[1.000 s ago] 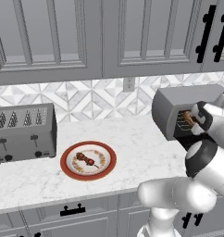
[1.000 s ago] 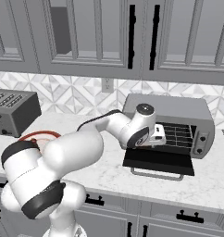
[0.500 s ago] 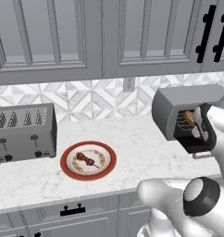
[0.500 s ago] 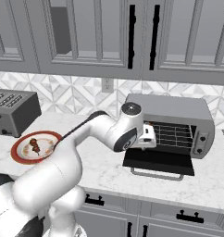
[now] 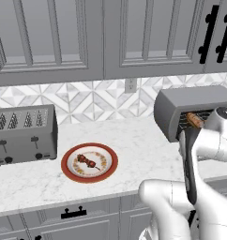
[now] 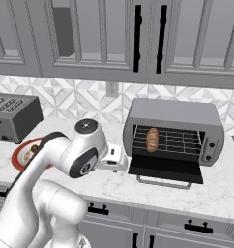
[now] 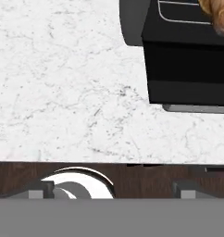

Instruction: Pick up the kebab skewer and baguette bread, and place them inside the toaster oven. Close the toaster oven door and start by setting the timer.

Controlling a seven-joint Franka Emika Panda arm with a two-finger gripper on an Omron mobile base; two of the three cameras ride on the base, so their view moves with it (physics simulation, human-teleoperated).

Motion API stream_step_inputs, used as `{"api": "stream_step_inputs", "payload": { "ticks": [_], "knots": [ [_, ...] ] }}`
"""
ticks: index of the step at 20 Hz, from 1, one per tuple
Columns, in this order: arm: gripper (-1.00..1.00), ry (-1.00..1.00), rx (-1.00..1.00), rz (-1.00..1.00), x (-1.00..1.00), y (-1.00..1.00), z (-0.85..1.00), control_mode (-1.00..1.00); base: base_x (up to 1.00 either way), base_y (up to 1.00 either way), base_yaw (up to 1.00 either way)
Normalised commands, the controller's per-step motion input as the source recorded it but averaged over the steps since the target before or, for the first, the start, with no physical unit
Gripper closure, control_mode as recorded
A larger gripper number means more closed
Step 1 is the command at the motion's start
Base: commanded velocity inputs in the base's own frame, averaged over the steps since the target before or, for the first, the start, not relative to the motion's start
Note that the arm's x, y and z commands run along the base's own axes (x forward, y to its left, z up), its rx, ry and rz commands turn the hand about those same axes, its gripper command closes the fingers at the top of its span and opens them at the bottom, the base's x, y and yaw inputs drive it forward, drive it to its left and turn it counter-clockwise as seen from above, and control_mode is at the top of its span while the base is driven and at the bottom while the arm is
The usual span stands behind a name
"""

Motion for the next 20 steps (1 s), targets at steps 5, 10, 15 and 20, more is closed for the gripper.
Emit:
{"api": "stream_step_inputs", "payload": {
  "ticks": [5, 10, 15, 20],
  "knots": [
    [-1.00, 0.00, -0.02, 0.07, -0.22, 1.00, 0.02, -1.00, 0.00, 0.00, 0.00],
    [-1.00, 0.00, 0.00, 0.14, 0.03, 1.00, 0.02, -1.00, 0.00, 0.00, 0.00],
    [-1.00, 0.00, -0.01, 0.17, 0.16, 1.00, -0.09, -1.00, 0.00, 0.00, 0.00],
    [-1.00, 0.00, 0.00, 0.21, 0.75, 1.00, -0.35, -1.00, 0.00, 0.00, 0.00]
  ]
}}
